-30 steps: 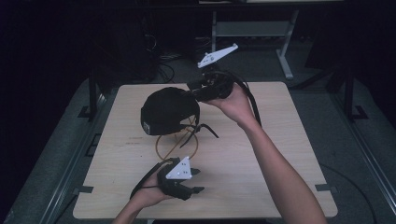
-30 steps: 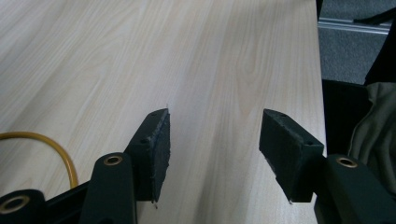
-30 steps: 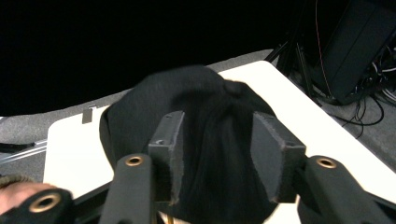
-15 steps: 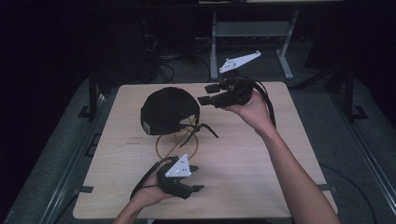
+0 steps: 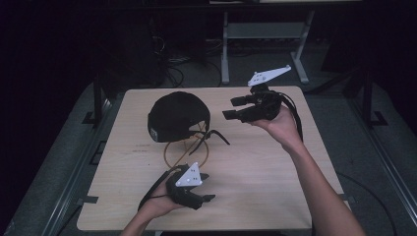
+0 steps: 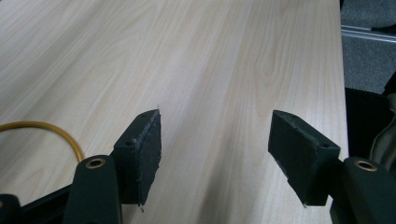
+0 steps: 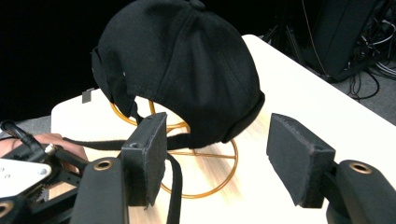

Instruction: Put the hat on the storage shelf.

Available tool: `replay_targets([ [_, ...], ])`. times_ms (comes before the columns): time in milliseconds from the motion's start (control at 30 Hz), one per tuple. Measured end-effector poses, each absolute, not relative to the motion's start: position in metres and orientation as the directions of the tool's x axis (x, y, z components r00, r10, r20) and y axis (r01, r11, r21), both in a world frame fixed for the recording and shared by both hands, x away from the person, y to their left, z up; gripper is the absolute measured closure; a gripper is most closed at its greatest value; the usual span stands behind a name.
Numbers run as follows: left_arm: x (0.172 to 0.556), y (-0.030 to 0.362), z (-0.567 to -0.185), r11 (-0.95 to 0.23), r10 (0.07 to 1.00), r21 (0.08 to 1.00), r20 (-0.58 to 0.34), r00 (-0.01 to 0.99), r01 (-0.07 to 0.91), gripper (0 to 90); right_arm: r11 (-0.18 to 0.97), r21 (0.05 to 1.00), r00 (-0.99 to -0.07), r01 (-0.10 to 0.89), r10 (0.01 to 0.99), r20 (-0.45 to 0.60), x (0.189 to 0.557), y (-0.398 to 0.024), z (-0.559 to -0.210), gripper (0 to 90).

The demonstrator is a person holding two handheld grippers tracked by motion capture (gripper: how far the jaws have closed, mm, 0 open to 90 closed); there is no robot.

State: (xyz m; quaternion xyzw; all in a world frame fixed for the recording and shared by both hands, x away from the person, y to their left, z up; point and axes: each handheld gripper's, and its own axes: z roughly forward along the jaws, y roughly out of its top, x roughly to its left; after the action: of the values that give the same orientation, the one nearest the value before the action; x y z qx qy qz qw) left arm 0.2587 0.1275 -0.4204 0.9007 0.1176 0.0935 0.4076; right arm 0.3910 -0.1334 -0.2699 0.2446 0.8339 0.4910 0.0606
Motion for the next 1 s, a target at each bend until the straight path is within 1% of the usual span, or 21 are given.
replay_targets([
  [633,0.259,0.127,-0.422,-0.642,0.298,0.755,0.082,0.951,0.136,33.8,0.382,0.836,-0.848,0.393,0.503,0.169,0.379,-0.168,-0.296,33.8],
  [1000,0.260,0.127,-0.422,-0.644,0.306,0.752,0.085,0.948,0.141,32.7,0.360,0.833,-0.830,0.421,0.523,0.194,0.372,-0.189,-0.307,29.8],
])
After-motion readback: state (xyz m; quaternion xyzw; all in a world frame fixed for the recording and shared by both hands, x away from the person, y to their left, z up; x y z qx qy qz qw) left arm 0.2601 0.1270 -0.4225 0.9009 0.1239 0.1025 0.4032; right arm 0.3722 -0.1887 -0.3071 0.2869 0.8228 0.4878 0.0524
